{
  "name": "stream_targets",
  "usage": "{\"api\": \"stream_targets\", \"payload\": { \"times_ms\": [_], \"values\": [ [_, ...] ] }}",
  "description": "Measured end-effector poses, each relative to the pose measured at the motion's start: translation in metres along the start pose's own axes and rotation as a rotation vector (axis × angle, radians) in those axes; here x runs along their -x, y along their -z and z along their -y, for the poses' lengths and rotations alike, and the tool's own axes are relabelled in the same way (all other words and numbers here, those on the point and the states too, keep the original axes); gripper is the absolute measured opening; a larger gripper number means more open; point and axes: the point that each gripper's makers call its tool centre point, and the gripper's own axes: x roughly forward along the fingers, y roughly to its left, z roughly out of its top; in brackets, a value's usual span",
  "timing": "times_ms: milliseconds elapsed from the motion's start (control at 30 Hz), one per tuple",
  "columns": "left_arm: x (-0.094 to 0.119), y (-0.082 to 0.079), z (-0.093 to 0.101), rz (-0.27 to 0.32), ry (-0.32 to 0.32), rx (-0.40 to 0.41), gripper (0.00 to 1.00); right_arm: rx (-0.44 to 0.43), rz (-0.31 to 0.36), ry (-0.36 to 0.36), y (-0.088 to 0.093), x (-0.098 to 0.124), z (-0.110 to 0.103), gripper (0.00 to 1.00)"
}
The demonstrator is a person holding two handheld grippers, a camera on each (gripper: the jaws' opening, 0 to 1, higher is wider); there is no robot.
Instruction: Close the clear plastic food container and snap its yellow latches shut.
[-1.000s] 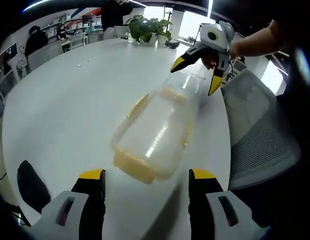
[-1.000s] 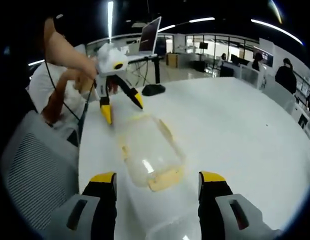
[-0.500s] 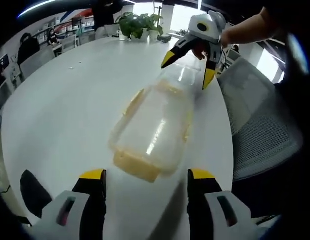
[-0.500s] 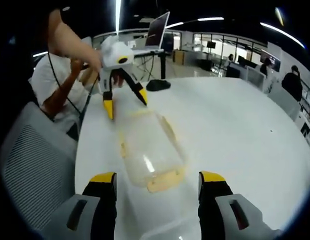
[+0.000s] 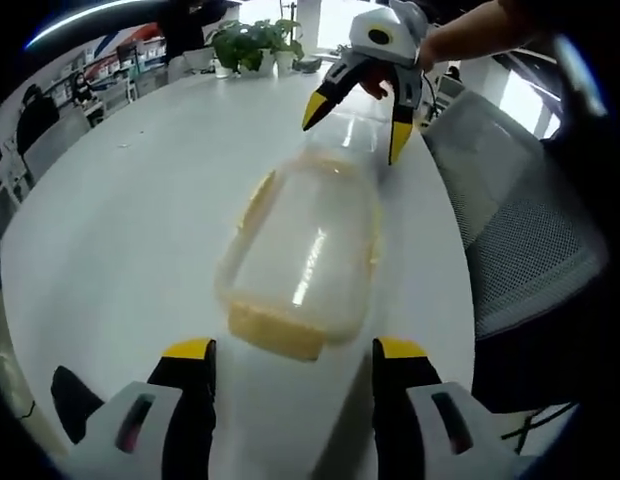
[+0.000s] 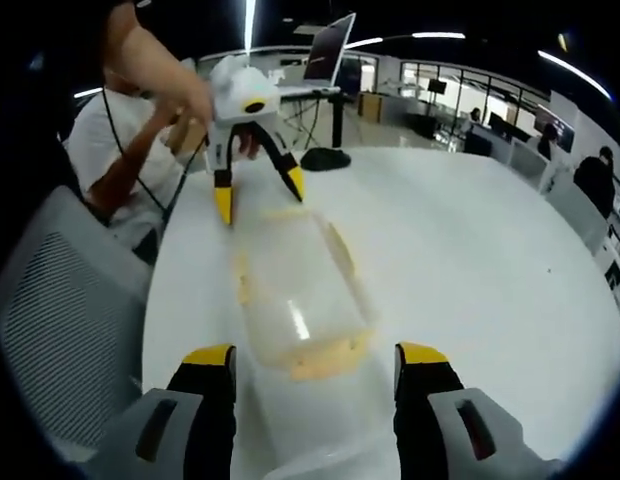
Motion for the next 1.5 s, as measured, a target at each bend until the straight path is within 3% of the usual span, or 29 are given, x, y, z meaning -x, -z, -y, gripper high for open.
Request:
{"api": "stream_targets", "payload": {
  "times_ms": [333,1500],
  "values": [
    [-0.003,0.004,0.003,-0.049,0.017,-0.119,0.62,0.045,-0.031,-0.016,0.002,-0.003,0.008,0.62],
    [-0.009,-0.003,-0.002,-0.084,0.089,-0.232,0.54,0.164,-0.139,-0.096,0.013,-0.017,0.007,0.56]
  ]
}}
